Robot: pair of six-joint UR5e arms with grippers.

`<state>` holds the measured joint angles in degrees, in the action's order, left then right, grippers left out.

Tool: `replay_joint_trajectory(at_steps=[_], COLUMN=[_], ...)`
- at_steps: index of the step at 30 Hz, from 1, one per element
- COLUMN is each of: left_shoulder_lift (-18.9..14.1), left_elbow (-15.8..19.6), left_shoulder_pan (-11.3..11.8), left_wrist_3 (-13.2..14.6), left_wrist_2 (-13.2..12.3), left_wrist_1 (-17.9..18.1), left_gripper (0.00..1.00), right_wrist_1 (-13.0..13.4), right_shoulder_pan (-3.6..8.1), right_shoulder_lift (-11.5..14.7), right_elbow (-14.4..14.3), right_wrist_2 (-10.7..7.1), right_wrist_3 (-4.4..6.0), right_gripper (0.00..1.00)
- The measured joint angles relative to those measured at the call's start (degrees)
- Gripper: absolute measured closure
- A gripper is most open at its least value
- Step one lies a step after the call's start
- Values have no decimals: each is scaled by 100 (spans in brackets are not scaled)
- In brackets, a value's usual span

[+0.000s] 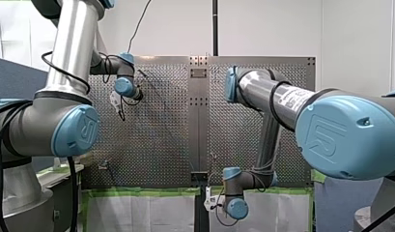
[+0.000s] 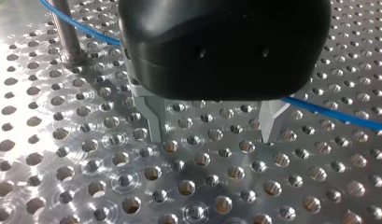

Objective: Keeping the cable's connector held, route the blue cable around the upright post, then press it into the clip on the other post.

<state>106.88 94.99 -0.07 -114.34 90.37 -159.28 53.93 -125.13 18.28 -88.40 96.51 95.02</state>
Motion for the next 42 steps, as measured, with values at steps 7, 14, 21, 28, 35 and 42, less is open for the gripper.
replay_joint_trajectory(at_steps=[7,14,21,28,35,42], left_shoulder_lift=[-3,-5,-5,-6,-6,-6], left_elbow=[0,0,0,0,0,0], left_shoulder_pan=[-5,-17,-34,-39,-62,-83], left_wrist_3=[-15,-24,-27,-27,-27,-27], left_wrist_2=[152,418,455,452,488,578], left_wrist_1=[-29,-159,-212,-221,-233,-236], left_gripper=[0,0,0,0,0,0], right_wrist_1=[417,810,1194,1648,2087,2390], right_shoulder_pan=[-54,-122,-95,-95,-109,-85], right_shoulder_lift=[417,788,884,920,1024,1382], right_elbow=[-417,-809,-1193,-1649,-2087,-2493], right_wrist_2=[95,122,284,551,649,667], right_wrist_3=[-118,-187,-176,-142,-137,-79], right_gripper=[100,100,100,100,100,100])
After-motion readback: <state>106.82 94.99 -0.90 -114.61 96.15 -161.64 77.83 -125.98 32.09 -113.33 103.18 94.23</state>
